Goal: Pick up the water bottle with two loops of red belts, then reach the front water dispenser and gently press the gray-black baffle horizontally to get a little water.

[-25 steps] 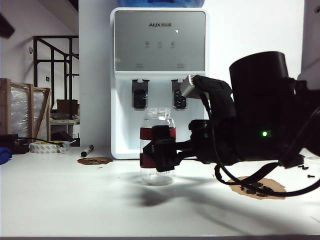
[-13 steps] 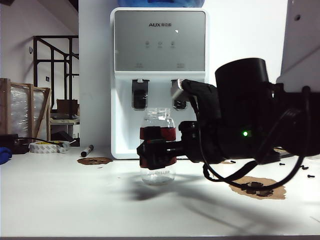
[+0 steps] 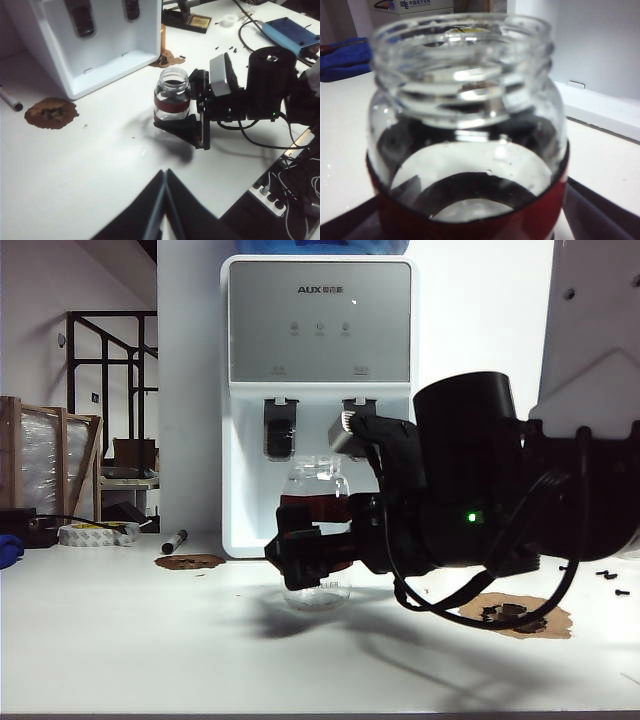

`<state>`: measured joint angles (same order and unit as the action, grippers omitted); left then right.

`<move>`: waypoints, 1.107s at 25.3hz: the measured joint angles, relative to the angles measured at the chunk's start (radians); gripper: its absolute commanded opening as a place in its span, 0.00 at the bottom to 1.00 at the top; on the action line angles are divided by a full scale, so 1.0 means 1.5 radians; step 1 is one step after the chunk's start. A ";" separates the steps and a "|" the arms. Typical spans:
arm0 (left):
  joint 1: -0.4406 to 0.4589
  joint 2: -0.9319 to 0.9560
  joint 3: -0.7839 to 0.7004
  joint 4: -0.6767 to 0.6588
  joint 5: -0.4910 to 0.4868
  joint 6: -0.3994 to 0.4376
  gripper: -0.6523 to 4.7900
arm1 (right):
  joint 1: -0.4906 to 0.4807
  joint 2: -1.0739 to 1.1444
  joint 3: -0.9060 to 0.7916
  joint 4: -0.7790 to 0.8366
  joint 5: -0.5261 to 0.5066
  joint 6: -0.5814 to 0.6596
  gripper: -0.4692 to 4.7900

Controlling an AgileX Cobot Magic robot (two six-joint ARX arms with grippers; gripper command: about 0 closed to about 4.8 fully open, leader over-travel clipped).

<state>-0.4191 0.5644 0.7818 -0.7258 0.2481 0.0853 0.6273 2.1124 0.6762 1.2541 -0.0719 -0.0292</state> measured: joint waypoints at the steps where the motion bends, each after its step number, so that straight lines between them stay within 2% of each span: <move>1: 0.000 0.000 0.000 -0.004 -0.001 -0.013 0.12 | -0.002 0.000 0.000 0.000 -0.001 -0.002 1.00; 8: 0.000 0.000 0.022 -0.007 -0.001 -0.042 0.12 | -0.013 0.004 0.001 0.000 -0.002 -0.013 1.00; 10: 0.000 0.001 0.041 -0.024 -0.005 -0.042 0.12 | -0.013 0.004 0.001 -0.001 -0.002 -0.018 0.92; 14: 0.001 -0.005 0.062 -0.041 -0.017 -0.039 0.12 | -0.013 0.004 0.001 0.000 -0.002 -0.018 0.89; 17: 0.001 -0.024 0.062 -0.058 -0.017 -0.035 0.12 | -0.013 0.004 0.001 0.000 -0.002 -0.018 0.67; 23: 0.001 -0.058 0.062 -0.096 -0.017 -0.028 0.12 | -0.013 0.004 0.001 0.001 -0.002 -0.019 0.64; 24: 0.001 -0.063 0.062 -0.096 -0.017 -0.028 0.12 | -0.013 0.004 0.001 0.001 -0.002 -0.019 0.58; 25: 0.001 -0.066 0.062 -0.096 -0.017 -0.028 0.12 | -0.013 0.004 0.001 0.001 -0.002 -0.019 0.46; 28: 0.001 -0.067 0.062 -0.098 -0.046 -0.028 0.12 | -0.013 0.004 0.001 0.002 -0.002 -0.019 0.44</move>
<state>-0.4183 0.4633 0.8749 -0.8730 0.1799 0.0437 0.6075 2.1185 0.6769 1.2572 -0.0753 -0.0574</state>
